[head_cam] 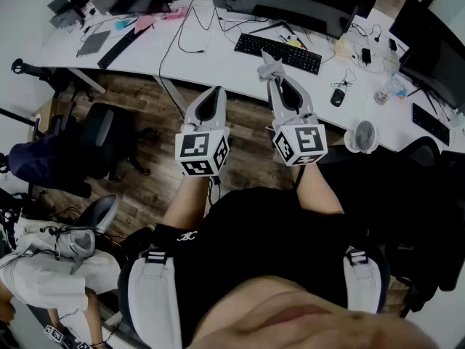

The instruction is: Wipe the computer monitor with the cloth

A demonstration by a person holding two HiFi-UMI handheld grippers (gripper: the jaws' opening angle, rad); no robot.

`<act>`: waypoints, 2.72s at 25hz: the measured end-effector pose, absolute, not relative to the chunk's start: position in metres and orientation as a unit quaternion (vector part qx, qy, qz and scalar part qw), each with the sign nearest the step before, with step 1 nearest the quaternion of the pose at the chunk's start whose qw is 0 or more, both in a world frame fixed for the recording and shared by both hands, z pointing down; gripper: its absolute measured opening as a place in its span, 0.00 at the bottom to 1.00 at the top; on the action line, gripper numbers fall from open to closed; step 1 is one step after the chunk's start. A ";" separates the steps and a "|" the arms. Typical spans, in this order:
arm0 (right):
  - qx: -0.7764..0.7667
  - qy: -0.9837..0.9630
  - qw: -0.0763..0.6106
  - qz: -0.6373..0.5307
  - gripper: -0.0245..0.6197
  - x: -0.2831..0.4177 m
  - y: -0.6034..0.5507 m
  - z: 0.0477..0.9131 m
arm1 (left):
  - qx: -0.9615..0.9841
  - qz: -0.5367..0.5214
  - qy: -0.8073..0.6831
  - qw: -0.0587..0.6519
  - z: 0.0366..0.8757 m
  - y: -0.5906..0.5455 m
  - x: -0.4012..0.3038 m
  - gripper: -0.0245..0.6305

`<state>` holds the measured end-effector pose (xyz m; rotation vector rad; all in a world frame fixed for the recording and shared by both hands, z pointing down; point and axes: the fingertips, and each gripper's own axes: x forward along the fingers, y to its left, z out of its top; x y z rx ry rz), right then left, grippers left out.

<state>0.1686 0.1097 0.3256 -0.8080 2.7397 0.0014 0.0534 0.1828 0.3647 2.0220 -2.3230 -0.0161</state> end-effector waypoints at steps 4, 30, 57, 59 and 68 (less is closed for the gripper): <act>-0.285 0.947 0.148 -0.006 0.10 0.177 0.100 0.325 | 0.651 0.000 -0.758 0.031 0.367 0.178 0.058 0.12; -0.272 0.953 0.132 0.003 0.10 0.097 0.005 0.345 | 0.640 -0.020 -0.767 0.042 0.395 0.084 -0.016 0.12; -0.335 0.933 0.131 0.002 0.10 -0.139 -0.214 0.307 | 0.717 -0.018 -0.695 0.048 0.366 -0.164 -0.250 0.12; -0.331 0.935 0.124 -0.003 0.10 -0.147 -0.226 0.305 | 0.721 -0.020 -0.691 0.049 0.366 -0.172 -0.255 0.12; -0.314 0.942 0.115 0.009 0.10 -0.180 -0.268 0.282 | 0.737 -0.024 -0.671 0.074 0.384 -0.197 -0.264 0.12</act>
